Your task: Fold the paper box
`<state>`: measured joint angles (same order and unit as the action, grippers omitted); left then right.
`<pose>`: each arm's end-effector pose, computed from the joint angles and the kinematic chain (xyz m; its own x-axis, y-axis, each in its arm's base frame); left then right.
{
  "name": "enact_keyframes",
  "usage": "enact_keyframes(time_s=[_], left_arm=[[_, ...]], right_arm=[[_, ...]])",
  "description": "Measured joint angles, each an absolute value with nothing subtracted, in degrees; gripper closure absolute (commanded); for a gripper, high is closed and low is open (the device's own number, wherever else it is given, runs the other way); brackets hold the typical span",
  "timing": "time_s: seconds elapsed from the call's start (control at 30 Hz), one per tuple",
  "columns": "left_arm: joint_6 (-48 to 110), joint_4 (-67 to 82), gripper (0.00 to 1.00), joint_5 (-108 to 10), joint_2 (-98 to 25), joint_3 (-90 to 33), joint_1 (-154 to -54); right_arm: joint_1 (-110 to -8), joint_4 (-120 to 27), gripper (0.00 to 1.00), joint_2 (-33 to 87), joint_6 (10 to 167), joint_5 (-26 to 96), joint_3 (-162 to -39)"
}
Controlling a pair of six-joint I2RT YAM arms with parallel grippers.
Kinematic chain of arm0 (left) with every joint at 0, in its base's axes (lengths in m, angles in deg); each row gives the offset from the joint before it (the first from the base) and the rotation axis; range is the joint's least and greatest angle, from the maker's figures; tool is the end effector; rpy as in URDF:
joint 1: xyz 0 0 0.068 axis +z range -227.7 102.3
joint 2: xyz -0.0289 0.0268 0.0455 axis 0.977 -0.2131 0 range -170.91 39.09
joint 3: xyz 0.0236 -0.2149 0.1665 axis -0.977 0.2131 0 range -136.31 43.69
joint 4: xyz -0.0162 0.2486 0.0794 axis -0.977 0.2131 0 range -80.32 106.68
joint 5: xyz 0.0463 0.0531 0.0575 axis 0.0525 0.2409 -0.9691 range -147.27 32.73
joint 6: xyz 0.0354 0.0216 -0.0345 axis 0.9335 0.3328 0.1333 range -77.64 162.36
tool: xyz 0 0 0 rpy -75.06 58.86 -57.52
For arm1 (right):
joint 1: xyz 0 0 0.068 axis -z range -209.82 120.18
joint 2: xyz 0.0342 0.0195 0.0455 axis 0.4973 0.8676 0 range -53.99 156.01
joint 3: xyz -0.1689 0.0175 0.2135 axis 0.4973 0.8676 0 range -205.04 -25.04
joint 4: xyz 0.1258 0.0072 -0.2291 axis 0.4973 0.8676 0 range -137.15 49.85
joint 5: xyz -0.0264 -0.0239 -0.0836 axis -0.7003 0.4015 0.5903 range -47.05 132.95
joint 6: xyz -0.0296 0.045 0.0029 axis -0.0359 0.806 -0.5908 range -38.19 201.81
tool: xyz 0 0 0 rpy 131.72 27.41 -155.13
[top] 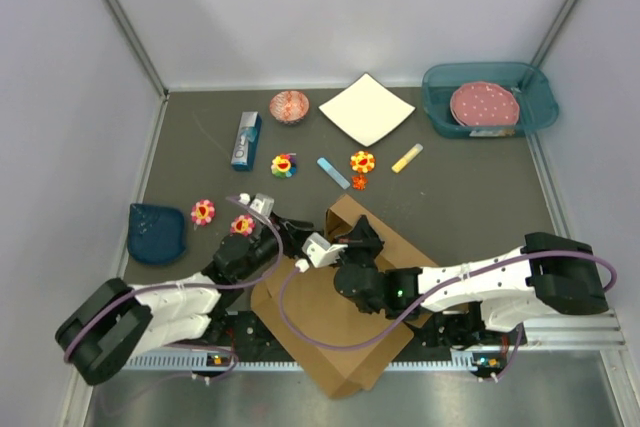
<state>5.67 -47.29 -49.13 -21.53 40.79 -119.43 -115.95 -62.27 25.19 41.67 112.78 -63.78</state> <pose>0.1319 -0.1245 0.1670 -0.4647 -0.3780 -0.8008 0.6073 0.5221 -0.5988 0.0518 0.2709 0.2226 0.1628 -0.8869 -0.4322 -0.2380 0.3899 -0.8896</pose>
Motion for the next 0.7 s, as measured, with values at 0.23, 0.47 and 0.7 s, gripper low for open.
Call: enact_keyframes(time_s=[0.23,0.47,0.7], left_arm=[[8.27,-48.41,0.35,-51.11,-19.17,40.81,-119.59],[9.41,-53.48,0.25,-51.25,-27.02,40.81,-121.60],[11.11,-53.61,0.22,-55.97,-23.80,40.81,-124.88]], right_arm=[[-115.97,-62.31,1.00,25.50,41.67,112.99,-63.87],[-116.00,-61.96,1.00,25.67,41.87,113.19,-64.17],[-116.00,-61.81,1.00,25.58,42.00,113.10,-64.17]])
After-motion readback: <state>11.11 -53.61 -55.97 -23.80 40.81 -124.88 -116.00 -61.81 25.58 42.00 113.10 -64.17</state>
